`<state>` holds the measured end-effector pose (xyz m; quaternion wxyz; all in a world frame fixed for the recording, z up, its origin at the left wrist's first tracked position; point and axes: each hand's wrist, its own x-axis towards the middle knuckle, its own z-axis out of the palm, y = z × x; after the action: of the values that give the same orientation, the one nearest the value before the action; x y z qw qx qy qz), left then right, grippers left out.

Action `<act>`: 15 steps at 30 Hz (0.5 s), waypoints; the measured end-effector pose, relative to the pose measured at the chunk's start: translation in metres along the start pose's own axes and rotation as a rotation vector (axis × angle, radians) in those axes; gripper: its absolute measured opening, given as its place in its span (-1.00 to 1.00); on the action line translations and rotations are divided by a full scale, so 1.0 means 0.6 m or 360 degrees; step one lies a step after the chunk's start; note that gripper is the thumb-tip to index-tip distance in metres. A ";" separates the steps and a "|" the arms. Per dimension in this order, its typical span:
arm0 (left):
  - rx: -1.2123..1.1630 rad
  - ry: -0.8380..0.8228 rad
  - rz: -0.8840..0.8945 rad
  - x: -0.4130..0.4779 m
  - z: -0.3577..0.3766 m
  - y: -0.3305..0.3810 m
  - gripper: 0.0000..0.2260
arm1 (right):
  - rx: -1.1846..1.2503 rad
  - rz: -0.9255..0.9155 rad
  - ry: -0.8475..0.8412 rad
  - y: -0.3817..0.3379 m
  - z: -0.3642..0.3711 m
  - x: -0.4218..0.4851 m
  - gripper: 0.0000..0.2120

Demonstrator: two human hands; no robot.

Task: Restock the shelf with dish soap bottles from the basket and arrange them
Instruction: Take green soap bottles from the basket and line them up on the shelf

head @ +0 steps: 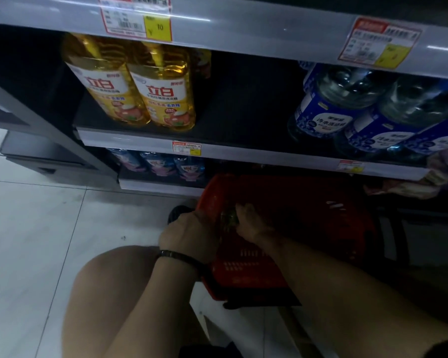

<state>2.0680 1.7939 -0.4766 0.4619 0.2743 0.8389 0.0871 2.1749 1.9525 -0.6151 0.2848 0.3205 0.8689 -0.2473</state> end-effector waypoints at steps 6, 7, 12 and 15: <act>0.0085 0.0290 -0.0001 -0.005 0.011 -0.009 -0.77 | -0.0025 -0.0209 0.0112 0.016 -0.018 -0.036 -0.67; 0.0100 0.0278 -0.0012 -0.011 0.010 -0.006 -0.75 | -0.0036 -0.0248 0.0128 0.018 -0.028 -0.046 -0.71; 0.0058 0.0113 0.0100 -0.048 -0.020 0.033 -0.66 | -0.0103 -0.0469 0.0293 0.013 -0.099 -0.124 -0.72; -0.0135 0.0005 0.0360 -0.119 -0.045 0.098 -0.42 | -0.0023 -0.0608 0.0396 0.000 -0.168 -0.195 -0.68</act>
<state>2.0982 1.8073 -0.3861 0.4590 0.3471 0.7990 0.1746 2.2148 1.9652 -0.4668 0.1256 0.1760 0.9441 -0.2489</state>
